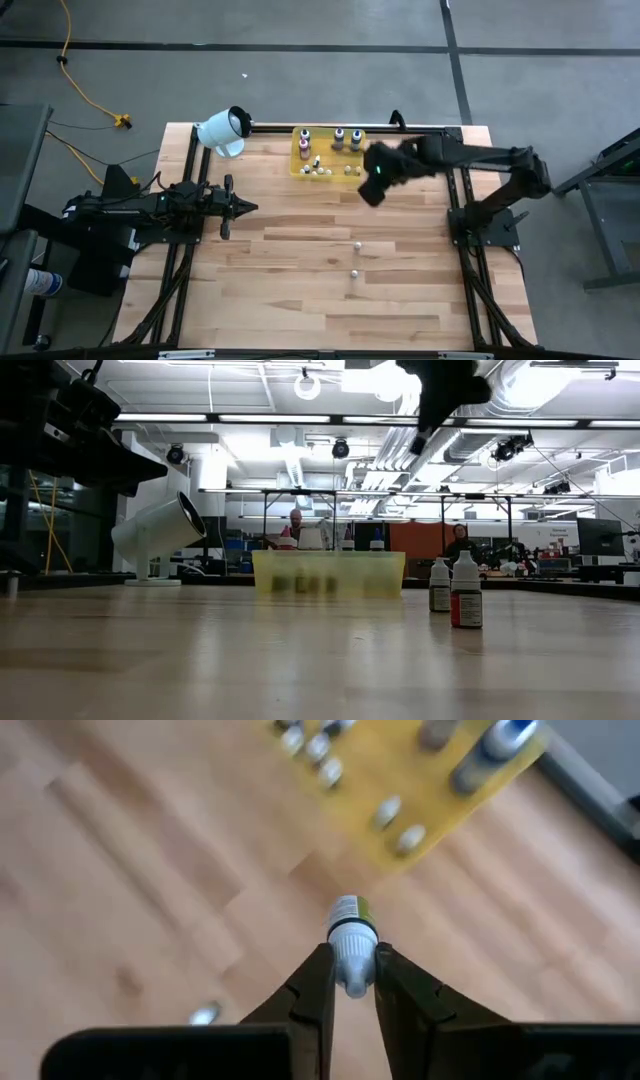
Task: Pick & Place food coloring
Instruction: Put the bottom small light green food coloring bottle into the yellow container
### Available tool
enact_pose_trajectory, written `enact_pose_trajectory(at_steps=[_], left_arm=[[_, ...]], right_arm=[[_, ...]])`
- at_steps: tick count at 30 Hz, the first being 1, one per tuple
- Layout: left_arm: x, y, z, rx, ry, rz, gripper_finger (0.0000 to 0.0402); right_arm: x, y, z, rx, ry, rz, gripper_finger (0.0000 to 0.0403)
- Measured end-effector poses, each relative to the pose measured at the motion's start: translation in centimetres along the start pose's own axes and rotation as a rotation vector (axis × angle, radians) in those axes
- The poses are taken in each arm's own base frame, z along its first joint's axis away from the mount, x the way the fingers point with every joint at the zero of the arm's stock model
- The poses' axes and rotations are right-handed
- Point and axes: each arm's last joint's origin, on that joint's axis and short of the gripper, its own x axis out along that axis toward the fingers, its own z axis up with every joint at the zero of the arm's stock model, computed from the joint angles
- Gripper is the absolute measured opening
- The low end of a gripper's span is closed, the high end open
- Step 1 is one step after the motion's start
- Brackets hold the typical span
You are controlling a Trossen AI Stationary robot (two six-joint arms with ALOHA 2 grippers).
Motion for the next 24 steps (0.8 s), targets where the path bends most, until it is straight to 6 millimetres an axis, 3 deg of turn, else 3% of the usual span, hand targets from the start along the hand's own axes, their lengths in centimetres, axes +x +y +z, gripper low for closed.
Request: enact_pose_trajectory(at_steps=[6,14,24], left_arm=[[0.0,0.0,0.0,0.0,0.0,0.0,0.0],[0.0,0.0,0.0,0.0,0.0,0.0,0.0],[0.0,0.0,0.0,0.0,0.0,0.0,0.0]], right_arm=[[1.7,-3.4,3.9,-0.044,-0.076,-0.078,0.0047],[6.3,-6.5,8.0,-0.116,-0.1,-0.082,0.0055],[13.6,-7.6,9.4,-0.202,0.057,0.02,0.0056]])
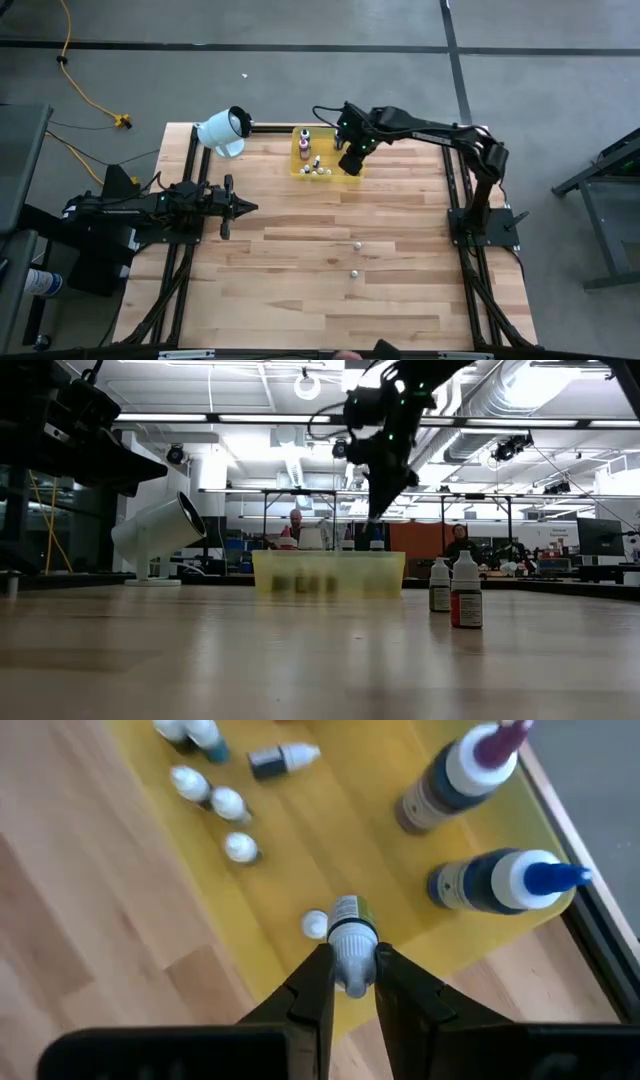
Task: Pick & Place food coloring
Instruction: Put the bottom small light green food coloring bottle into the yellow container
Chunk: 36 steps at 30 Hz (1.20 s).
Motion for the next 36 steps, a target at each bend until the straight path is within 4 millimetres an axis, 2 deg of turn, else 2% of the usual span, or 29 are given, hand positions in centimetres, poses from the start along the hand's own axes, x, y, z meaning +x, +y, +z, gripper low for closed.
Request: enact_pose_trajectory(at_steps=[7,13,20,30,36], left_arm=[[0.0,0.0,0.0,0.0,0.0,0.0,0.0],[0.0,0.0,0.0,0.0,0.0,0.0,0.0],[0.0,0.0,0.0,0.0,0.0,0.0,0.0],[0.0,0.0,0.0,0.0,0.0,0.0,0.0],[0.0,0.0,0.0,0.0,0.0,0.0,0.0]], right_arm=[[2.5,-1.5,0.1,-0.037,0.06,-0.031,0.0053],[4.6,-1.6,0.0,-0.038,0.11,-0.038,0.0063],[7.1,-1.6,-0.3,-0.011,0.175,-0.021,0.0057],[8.8,-1.5,-0.6,0.011,0.219,0.001,0.0065],[8.9,-1.5,-0.7,0.039,0.223,0.016,0.0062]])
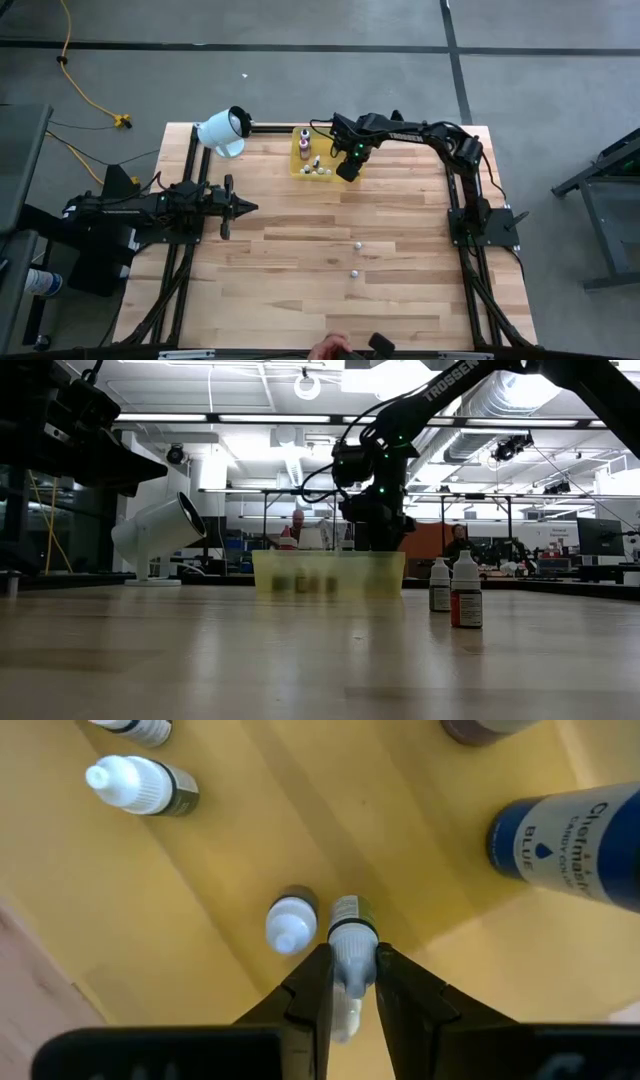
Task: Pick & Place food coloring
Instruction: Put the bottom small light green food coloring bottle into the yellow container, then put the small light green food coloring bottle into the yellow container
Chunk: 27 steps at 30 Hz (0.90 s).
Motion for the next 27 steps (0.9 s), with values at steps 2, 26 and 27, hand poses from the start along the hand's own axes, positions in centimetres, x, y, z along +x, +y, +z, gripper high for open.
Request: enact_pose_trajectory(at_steps=[2,26,27], left_arm=[[0.0,0.0,0.0,0.0,0.0,0.0,0.0],[0.0,0.0,0.0,0.0,0.0,0.0,0.0],[0.0,0.0,0.0,0.0,0.0,0.0,0.0]], right_arm=[[0.0,-0.1,0.0,0.004,0.003,0.006,0.0068],[-4.5,-0.9,-0.3,0.067,-0.115,-0.004,0.0162],[-5.2,-0.9,-0.4,0.066,-0.128,0.009,0.0161]])
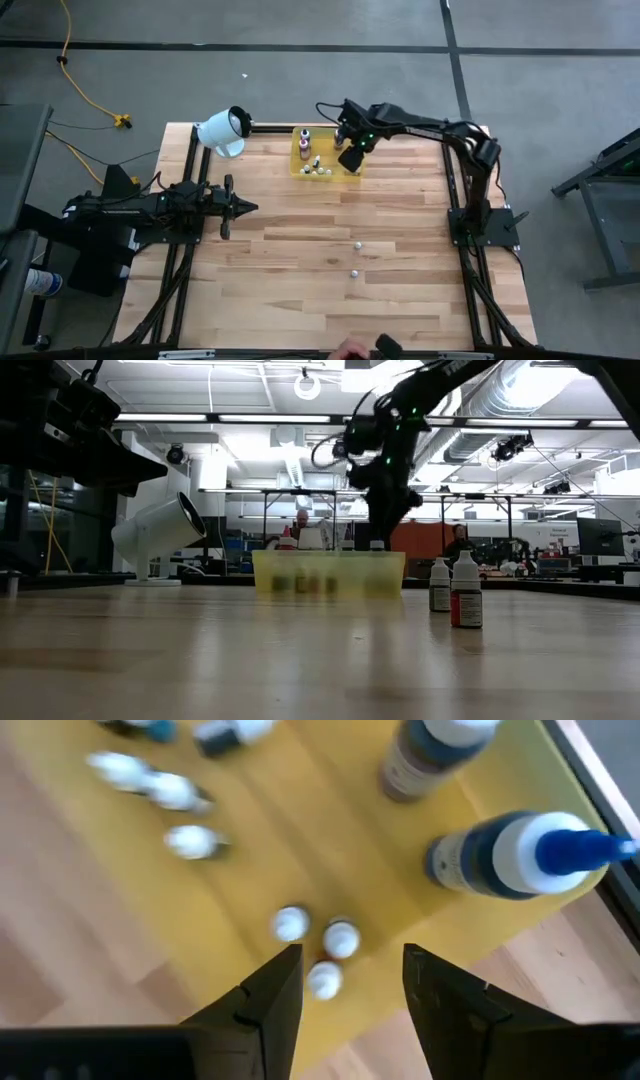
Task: Pick & Place food coloring
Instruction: Put the small light green food coloring bottle into the yellow container
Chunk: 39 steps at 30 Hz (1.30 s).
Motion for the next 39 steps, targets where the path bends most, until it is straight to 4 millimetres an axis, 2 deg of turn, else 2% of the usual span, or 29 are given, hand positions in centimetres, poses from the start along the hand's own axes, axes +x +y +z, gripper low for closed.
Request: enact_pose_trajectory(at_steps=[4,9,12,18,26,33,39], left_arm=[[0.0,0.0,0.0,0.0,0.0,0.0,0.0],[0.0,0.0,0.0,0.0,0.0,0.0,0.0],[0.0,0.0,0.0,0.0,0.0,0.0,0.0],[0.0,0.0,0.0,0.0,0.0,0.0,0.0],[0.0,0.0,0.0,0.0,0.0,0.0,0.0],[0.0,0.0,0.0,0.0,0.0,0.0,0.0],[0.0,0.0,0.0,0.0,0.0,0.0,0.0]], right_arm=[[-3.0,0.6,-0.5,-0.059,-0.047,0.063,0.0163],[-6.8,2.1,-1.5,-0.258,-0.119,0.166,0.0161],[-8.4,3.1,-2.4,-0.387,-0.141,0.202,0.0163],[-10.3,5.4,-4.6,-0.601,-0.094,0.228,0.0161],[-10.3,9.4,-8.2,-0.79,0.094,0.212,0.0159],[-7.3,12.6,-12.1,-0.899,0.226,0.238,0.0158],[-4.3,14.2,-15.0,-0.984,0.247,0.222,0.016]])
